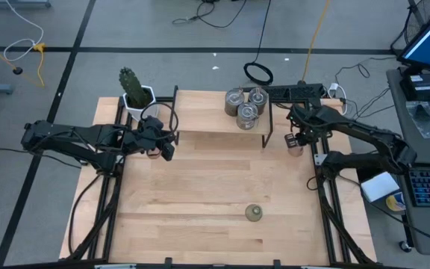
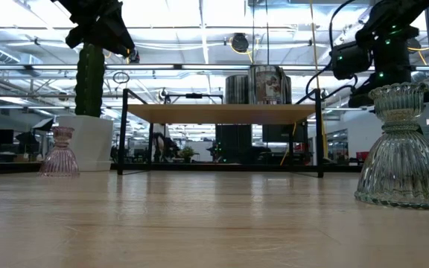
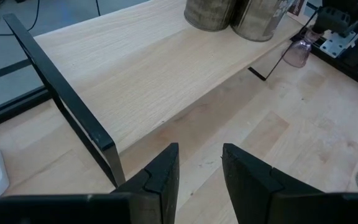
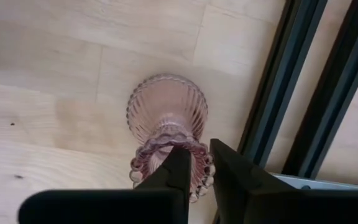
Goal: Pick & Place candle stick holders
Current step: Put the right purple glass candle holder on the shelf
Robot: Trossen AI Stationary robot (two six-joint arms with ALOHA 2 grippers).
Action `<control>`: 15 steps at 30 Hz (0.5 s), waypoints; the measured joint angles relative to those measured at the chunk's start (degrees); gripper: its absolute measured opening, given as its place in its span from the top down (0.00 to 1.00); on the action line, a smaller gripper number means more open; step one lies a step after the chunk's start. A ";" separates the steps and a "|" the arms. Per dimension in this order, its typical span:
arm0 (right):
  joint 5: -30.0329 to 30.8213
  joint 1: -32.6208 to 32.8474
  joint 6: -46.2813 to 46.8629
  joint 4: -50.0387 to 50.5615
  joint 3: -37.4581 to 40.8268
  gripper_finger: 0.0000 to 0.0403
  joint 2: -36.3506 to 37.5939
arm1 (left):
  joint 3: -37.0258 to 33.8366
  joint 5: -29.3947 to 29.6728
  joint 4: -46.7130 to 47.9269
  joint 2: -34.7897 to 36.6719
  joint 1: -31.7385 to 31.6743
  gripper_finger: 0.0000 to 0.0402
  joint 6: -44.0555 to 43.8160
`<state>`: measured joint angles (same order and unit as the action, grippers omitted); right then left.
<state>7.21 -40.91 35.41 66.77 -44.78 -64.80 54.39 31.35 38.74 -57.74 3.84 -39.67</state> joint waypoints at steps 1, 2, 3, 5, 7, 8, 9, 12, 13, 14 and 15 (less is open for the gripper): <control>-0.01 0.00 0.29 0.39 0.02 0.92 0.97 | 0.00 0.01 0.00 0.00 0.00 0.70 0.01; -0.02 0.00 0.80 1.12 0.08 0.92 2.06 | 0.00 0.01 0.00 -0.01 0.00 0.70 0.01; -0.11 0.00 1.25 1.71 0.16 0.92 3.20 | 0.00 0.01 0.00 0.00 0.00 0.70 0.01; -0.39 0.02 1.43 3.06 0.26 0.93 5.63 | 0.00 0.01 0.00 0.00 0.00 0.70 0.01; -0.65 0.04 1.66 4.73 0.26 0.95 8.34 | 0.00 0.01 0.00 0.00 0.00 0.70 0.01; -0.64 0.04 1.99 5.45 0.29 0.95 9.58 | 0.00 0.01 0.00 -0.02 0.00 0.70 0.01; -1.04 0.04 2.30 5.93 0.33 0.95 10.53 | 0.00 0.01 -0.07 -0.01 0.00 0.70 0.03; -3.28 0.13 3.17 6.76 0.33 0.95 13.82 | 0.00 0.01 -2.38 -0.02 0.00 0.70 1.42; -4.37 0.13 3.36 6.92 0.33 0.95 14.70 | 0.00 -0.03 -3.60 -0.01 0.01 0.70 2.38; -5.24 0.13 3.40 6.97 0.33 0.95 15.35 | -0.01 -0.21 -5.11 0.00 0.04 0.70 3.61; -5.94 0.13 3.61 6.97 0.33 0.95 15.97 | -0.01 -0.46 -6.70 -0.01 0.04 0.70 4.96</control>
<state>1.27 -40.77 39.03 73.74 -44.45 -48.83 54.39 30.89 32.04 -57.75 3.88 -34.71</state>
